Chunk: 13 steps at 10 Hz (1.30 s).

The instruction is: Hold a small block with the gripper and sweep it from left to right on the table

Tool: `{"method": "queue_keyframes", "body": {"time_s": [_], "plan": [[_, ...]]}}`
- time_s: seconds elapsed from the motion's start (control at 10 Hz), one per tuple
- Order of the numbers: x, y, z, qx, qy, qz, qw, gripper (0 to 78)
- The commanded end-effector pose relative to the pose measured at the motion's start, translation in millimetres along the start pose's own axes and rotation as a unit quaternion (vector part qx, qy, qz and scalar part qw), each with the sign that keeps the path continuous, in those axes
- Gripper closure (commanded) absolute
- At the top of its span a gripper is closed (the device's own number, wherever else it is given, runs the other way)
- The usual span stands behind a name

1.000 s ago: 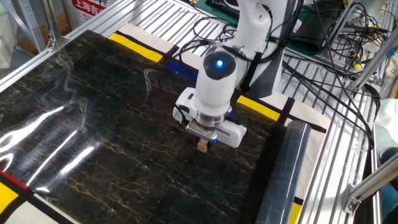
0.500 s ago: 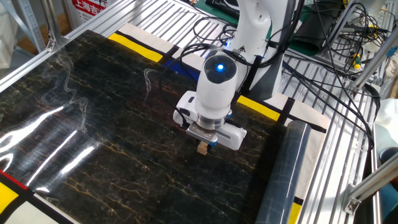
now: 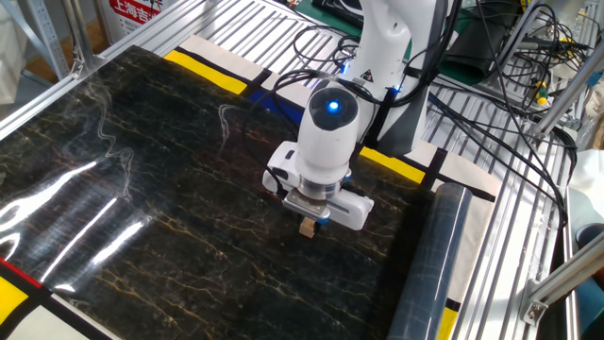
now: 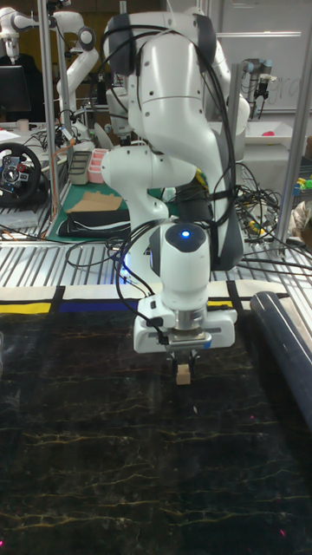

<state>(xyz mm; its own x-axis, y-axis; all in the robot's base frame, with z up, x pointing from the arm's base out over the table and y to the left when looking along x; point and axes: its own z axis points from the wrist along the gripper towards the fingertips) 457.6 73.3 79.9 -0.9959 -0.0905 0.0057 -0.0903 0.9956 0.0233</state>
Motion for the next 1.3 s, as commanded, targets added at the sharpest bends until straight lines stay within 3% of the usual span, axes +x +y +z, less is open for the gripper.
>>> {"method": "queue_keyframes", "body": {"time_s": [0.1, 0.9, 1.3], "plan": [[-3.0, 1.5, 5.0, -0.001, -0.002, -0.002, 1.0000, 76.4], [-3.8, 2.2, 8.9, 0.003, 0.007, 0.004, 1.0000, 76.4], [-2.9, 5.5, 4.5, -0.007, 0.008, 0.007, 0.9999, 76.4]]}}
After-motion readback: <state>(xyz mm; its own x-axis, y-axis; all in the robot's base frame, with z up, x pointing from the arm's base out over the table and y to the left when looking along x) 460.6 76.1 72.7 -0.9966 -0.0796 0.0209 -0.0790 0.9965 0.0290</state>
